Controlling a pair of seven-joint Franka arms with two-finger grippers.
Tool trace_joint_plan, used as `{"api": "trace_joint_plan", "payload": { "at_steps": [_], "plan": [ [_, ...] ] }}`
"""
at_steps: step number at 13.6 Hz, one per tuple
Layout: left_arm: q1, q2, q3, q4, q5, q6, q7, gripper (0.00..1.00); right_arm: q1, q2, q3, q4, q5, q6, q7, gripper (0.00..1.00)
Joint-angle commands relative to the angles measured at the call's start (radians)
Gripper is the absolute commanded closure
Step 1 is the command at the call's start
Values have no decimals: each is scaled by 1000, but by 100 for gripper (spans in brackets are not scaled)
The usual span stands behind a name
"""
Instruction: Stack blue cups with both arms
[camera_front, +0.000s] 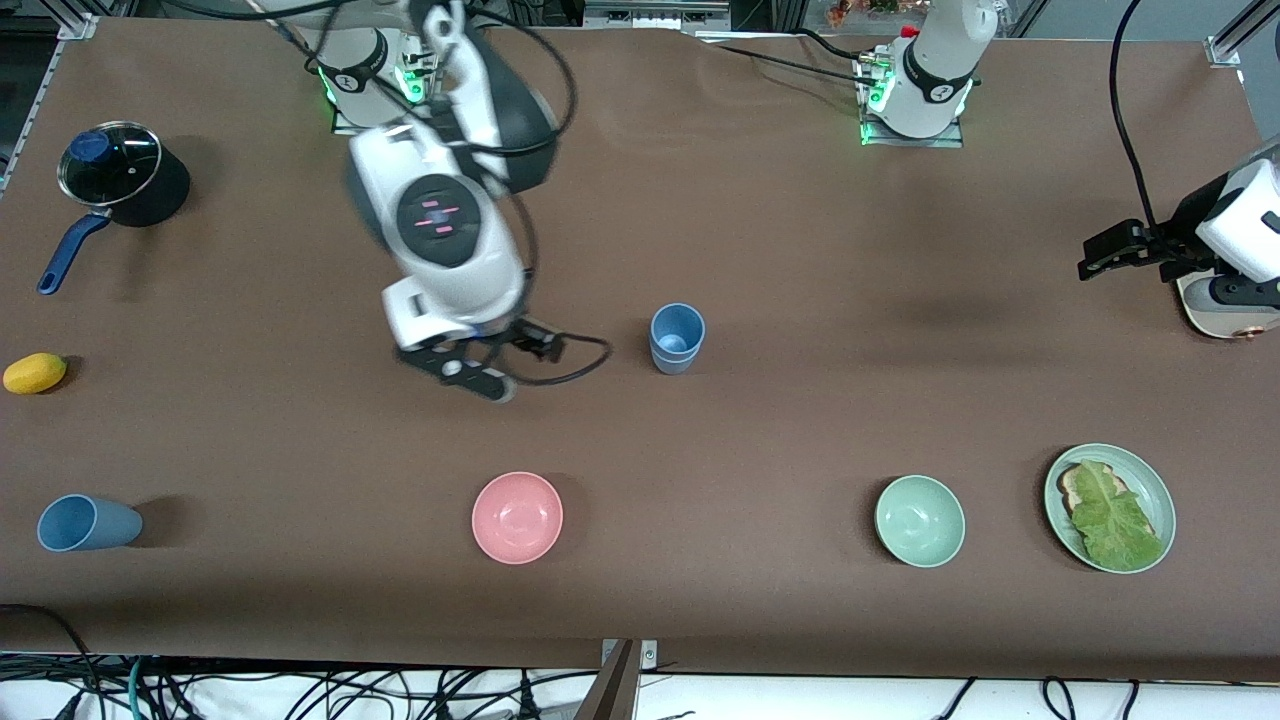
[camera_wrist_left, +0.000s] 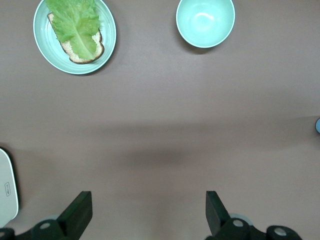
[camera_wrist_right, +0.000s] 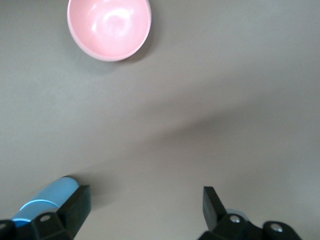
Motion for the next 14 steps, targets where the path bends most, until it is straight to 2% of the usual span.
{"api": "trace_joint_plan", "payload": {
  "at_steps": [1,4,8,9,13,14],
  "plan": [
    [1,-1,-1,9,-25,-6,19,0,-133,-68,16,-7,54,-76,-172,0],
    [1,0,-1,15,-25,-3,17,0,-230,-119,-13,-9,52,-205,-418,0],
    [1,0,1,38,-25,-9,19,0,-250,-217,-122,-54,65,-269,-651,0],
    [1,0,1,41,-25,-9,17,0,-249,-264,-139,-111,74,-254,-673,0],
    [1,2,1,56,-25,-10,17,0,-295,-460,-133,-422,65,-97,-697,0],
    [1,2,2,56,-25,-10,20,0,-313,-494,-131,-470,63,-69,-717,0]
  ]
}}
